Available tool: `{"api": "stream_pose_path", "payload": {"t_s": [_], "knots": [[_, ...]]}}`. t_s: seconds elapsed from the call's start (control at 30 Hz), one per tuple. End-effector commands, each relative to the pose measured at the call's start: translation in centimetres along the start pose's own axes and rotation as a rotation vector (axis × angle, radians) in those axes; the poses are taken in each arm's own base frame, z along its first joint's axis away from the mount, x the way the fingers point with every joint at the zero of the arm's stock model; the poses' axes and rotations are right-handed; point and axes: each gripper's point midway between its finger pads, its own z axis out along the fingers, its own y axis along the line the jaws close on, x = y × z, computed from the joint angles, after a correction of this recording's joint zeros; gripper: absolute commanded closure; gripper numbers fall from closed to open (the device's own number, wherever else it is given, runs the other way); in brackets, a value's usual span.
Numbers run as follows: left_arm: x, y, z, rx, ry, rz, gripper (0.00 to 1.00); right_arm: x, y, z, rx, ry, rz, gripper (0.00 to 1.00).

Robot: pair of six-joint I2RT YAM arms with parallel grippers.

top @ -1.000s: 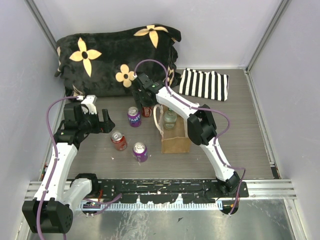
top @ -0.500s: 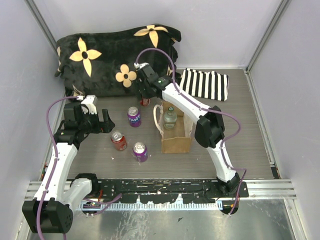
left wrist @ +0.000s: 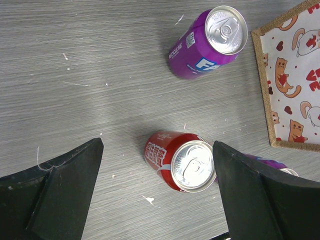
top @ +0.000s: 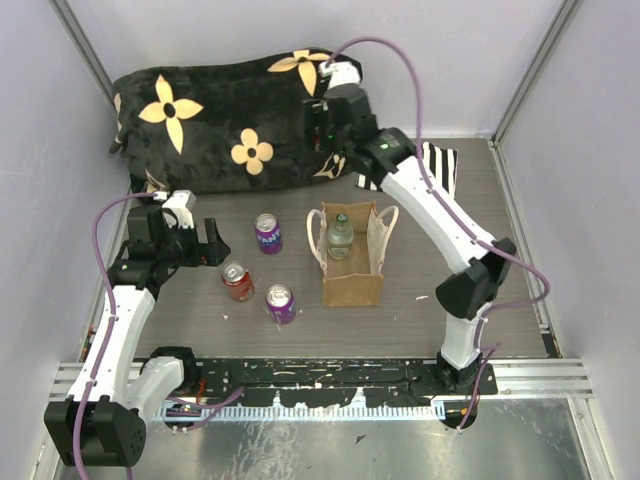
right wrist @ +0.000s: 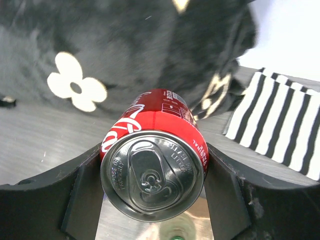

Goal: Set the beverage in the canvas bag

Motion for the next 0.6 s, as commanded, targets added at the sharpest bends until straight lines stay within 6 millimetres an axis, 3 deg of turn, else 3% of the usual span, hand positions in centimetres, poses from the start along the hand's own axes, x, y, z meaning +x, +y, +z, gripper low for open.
{"api": "stream_pose_path", "payload": {"t_s": [0.0,0.17,0.37,0.57], "knots": [[-0.5,-0.6,-0.3,0.024,-0.017,0.003,0.02,-6.7,-5.2,-5.3,0.103,-0.19,0.076,0.99],[-0.5,-0.6,-0.2,0.024,-0.016,0.001,0.02,-2.9,-6.9,-6.9,0.123,-0.103,0.053,0.99],[-0.3,-0.5,-0.1,0.024,-0.009,-0.001,0.02,3.5,-8.1,-8.0,0.14,0.018,0.054,0.99],[-0.3,-0.5,0.0,0.026,-0.005,-0.003,0.02,7.4,-8.9,-9.3,0.146,0.075,0.089,0.99]]}}
